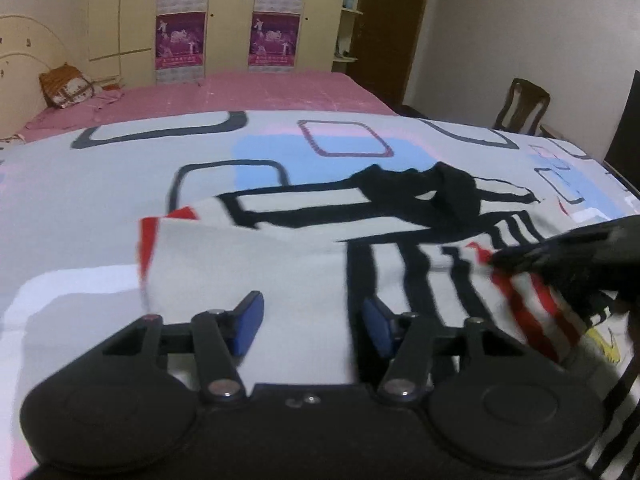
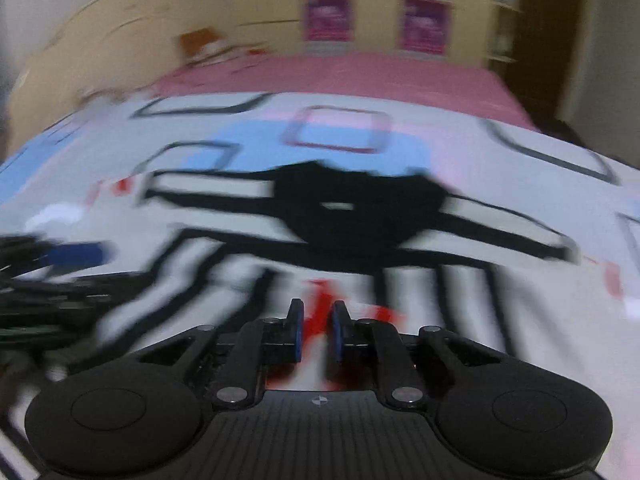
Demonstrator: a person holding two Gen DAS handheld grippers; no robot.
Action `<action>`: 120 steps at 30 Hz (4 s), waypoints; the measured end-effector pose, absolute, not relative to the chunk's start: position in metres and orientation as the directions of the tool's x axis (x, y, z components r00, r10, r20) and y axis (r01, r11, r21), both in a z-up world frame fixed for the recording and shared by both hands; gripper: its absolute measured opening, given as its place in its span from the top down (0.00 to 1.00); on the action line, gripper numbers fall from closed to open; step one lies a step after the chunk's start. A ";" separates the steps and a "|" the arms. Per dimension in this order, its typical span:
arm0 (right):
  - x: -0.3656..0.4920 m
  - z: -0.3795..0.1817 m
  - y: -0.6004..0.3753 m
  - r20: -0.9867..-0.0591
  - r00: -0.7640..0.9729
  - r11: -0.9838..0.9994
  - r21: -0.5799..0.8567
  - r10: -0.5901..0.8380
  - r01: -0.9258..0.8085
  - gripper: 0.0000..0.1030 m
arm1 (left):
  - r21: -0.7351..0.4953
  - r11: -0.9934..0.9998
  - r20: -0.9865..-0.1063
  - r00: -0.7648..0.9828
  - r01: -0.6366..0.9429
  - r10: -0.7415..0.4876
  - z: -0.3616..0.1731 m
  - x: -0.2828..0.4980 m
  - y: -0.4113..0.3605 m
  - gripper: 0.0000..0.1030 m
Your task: Fold small clothes
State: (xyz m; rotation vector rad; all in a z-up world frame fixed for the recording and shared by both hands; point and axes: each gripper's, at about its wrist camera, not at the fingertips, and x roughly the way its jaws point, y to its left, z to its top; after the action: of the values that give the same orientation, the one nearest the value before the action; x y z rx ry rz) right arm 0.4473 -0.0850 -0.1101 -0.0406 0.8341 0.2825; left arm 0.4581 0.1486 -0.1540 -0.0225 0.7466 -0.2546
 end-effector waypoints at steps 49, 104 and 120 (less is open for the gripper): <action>0.323 -0.064 -0.179 -0.617 0.762 0.980 0.135 0.196 -0.143 0.26 | 0.067 0.982 -0.663 0.743 0.177 -0.089 -0.134 0.327 0.117 0.08; 0.082 -0.121 -0.332 -0.552 0.566 0.685 0.728 0.612 -0.030 0.96 | -0.652 0.757 -0.568 0.692 -0.048 -0.445 -0.166 0.118 0.161 0.95; 0.087 -0.063 -0.350 -0.482 0.677 0.742 0.656 0.556 -0.142 0.96 | -0.638 0.769 -0.492 0.790 -0.042 -0.365 -0.132 0.117 0.163 0.95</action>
State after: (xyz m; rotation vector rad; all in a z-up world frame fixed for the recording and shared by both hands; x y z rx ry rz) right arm 0.0872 -0.3502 -0.0629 0.6231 0.7287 0.4226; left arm 0.1166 0.1633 -0.1324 -0.6807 0.6459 -0.1892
